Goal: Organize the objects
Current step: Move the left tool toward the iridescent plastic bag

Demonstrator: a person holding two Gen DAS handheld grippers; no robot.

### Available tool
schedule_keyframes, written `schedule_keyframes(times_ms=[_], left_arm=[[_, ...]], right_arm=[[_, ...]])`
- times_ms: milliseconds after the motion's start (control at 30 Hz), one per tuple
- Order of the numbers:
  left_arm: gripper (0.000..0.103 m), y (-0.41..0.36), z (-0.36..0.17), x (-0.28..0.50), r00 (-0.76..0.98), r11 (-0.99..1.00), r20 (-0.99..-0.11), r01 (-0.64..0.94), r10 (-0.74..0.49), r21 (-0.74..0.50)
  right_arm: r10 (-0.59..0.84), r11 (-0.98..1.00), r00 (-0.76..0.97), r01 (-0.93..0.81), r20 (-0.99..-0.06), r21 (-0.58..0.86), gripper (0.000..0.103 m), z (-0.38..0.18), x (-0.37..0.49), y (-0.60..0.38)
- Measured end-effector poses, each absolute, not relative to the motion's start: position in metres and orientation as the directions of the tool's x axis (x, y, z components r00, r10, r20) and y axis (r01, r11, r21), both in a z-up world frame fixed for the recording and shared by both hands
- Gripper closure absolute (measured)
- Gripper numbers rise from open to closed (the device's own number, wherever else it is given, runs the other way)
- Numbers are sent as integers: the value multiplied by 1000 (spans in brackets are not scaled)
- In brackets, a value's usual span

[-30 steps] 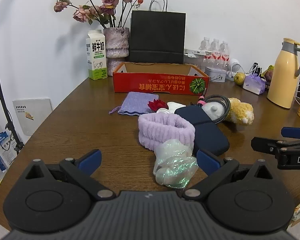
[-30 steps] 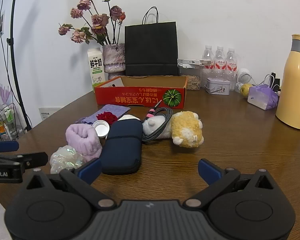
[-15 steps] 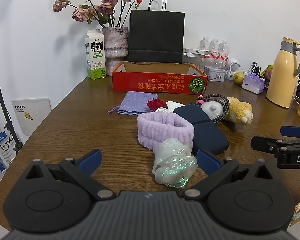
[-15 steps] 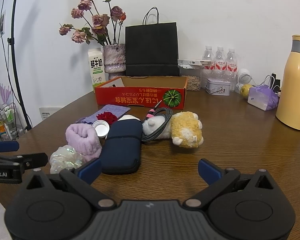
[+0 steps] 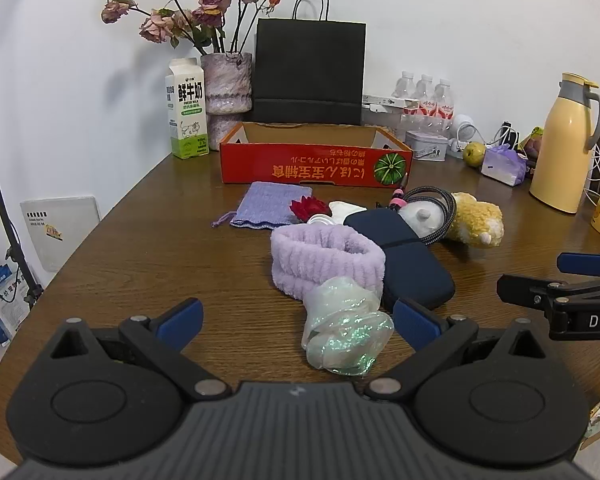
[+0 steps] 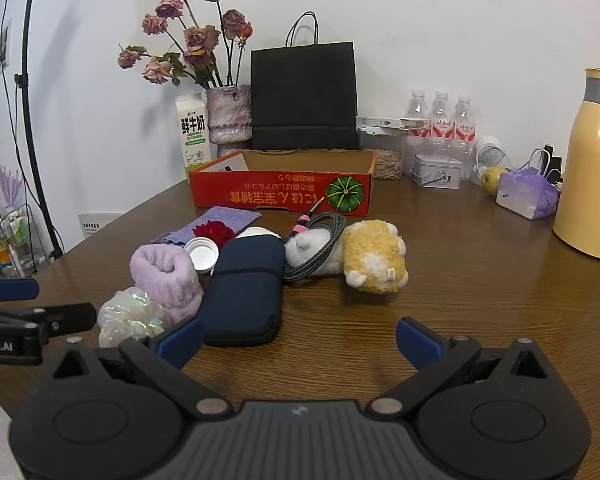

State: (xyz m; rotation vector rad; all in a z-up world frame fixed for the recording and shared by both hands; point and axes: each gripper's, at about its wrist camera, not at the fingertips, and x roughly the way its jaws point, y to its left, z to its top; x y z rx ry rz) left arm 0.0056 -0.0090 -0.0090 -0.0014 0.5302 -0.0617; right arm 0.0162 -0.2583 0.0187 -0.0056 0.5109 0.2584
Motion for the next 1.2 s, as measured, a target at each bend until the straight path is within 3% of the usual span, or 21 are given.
schedule_keyframes(times_ms=[1200], left_arm=[[0,-15,-16,10,847,997,-526,70,-70,-21]], right_arm=[[238,968,841,-244,-486,54,0,12,18,-258]])
